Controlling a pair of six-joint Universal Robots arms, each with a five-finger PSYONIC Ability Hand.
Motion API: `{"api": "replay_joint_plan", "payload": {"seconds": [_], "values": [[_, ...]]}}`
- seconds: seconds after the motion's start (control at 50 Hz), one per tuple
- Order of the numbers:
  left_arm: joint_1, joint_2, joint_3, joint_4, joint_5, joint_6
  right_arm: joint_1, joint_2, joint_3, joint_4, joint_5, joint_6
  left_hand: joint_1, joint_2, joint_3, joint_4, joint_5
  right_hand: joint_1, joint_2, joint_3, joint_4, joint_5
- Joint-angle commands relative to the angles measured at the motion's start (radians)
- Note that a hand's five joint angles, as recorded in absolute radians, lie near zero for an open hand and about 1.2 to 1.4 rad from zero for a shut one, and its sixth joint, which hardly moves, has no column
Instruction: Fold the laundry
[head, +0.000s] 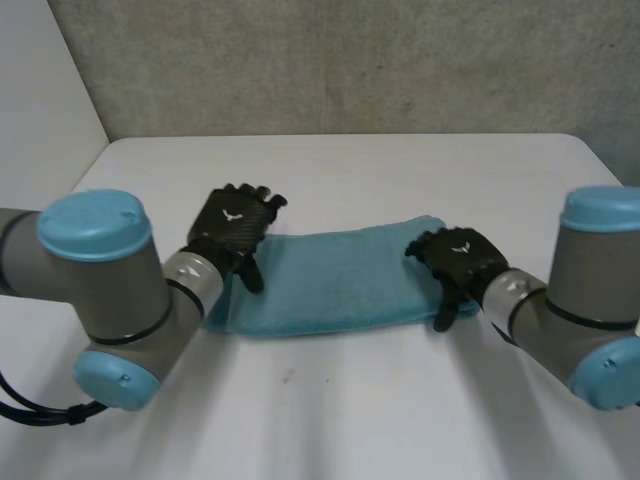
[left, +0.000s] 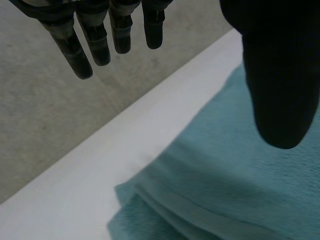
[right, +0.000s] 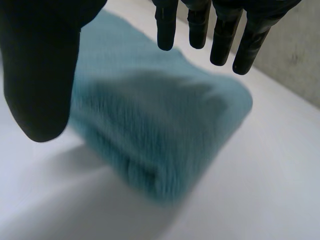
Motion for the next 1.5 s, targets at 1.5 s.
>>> {"api": "replay_joint_plan", "payload": {"seconds": [1.5], "values": [[-0.124,-0.111,0.178,-0.209,-0.066,-0.299,0.134,0.108,-0.336,0.106,0.048,0.340,-0.016,-0.020,-0.032,-0.022,-0.036,-0.028,-0.043,-0.038,-0.055,-0.061]]}}
